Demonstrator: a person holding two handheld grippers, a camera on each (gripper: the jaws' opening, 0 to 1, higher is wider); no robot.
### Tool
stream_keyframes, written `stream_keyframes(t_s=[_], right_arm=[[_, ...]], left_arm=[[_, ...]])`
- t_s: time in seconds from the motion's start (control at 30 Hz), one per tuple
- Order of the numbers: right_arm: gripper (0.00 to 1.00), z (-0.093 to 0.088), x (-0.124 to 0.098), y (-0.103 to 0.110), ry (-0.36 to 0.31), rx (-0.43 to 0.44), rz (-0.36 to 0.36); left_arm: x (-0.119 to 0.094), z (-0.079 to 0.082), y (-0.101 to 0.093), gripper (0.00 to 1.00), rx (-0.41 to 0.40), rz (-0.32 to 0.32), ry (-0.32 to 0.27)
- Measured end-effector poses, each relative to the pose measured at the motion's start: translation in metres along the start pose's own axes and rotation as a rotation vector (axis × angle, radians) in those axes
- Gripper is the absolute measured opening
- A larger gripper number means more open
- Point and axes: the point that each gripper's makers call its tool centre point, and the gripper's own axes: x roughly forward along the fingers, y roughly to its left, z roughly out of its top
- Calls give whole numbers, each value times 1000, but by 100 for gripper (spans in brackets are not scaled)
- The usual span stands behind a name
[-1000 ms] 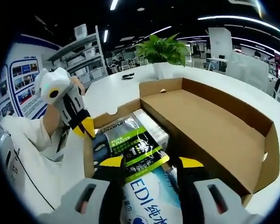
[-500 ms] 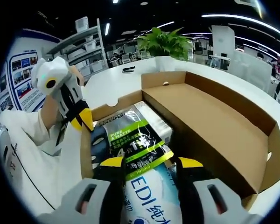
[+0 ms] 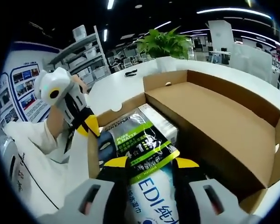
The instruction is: Operate the shoe box by opening the lid, removing the specified soft item, and placing it in the target area until the item is outside and the box remains undamaged.
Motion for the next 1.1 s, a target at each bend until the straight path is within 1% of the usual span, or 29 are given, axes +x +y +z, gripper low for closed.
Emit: stream_keyframes(t_s=[0.03, 0.1, 0.13, 0.17, 0.2, 0.27, 0.3, 0.4, 0.47, 0.5, 0.6, 0.73, 0.87, 0.93, 0.97, 1.03, 1.1], right_arm=[[35, -1, 0, 2, -1, 3, 3], [35, 5, -2, 6, -47, 29, 21], [34, 10, -5, 9, -75, 65, 46], [33, 11, -7, 10, -82, 75, 60], [32, 16, -10, 14, -116, 112, 95], [31, 21, -13, 18, -139, 176, 126], [31, 24, -14, 21, -152, 185, 153], [30, 23, -14, 22, -143, 195, 154], [30, 15, -9, 28, -104, 203, 179], [33, 11, -7, 30, -86, 200, 185], [32, 12, -6, 32, -91, 180, 169], [34, 12, -3, 41, -77, 196, 196], [33, 20, -6, 47, -110, 232, 235], [33, 23, -7, 48, -127, 269, 262], [31, 26, -9, 49, -144, 287, 275], [29, 26, -10, 50, -150, 300, 292], [28, 31, -11, 53, -172, 334, 319]], left_arm=[[0, 0, 0, 4, 0, 0, 0], [0, 0, 0, 4, 0, 0, -1], [0, 0, 0, 4, 0, 0, -2], [0, 0, 0, 4, -2, -1, -3], [0, 0, 0, 4, -2, -1, -4], [0, 0, 0, 4, 0, -1, -2], [0, 0, 0, 4, -1, -1, 0], [0, 0, 0, 5, -2, -1, 1], [0, 0, 0, 5, -1, 1, 1], [0, 0, 0, 5, -1, 0, 0], [0, 0, 0, 5, -1, 1, -1], [0, 0, 0, 5, -1, -1, -1], [0, 0, 0, 5, -1, 0, -4], [1, 0, 0, 5, 0, -1, -4], [1, 0, 0, 5, 0, -1, -3], [1, 0, 0, 5, -1, -1, -3], [1, 0, 1, 5, 2, 1, -5]])
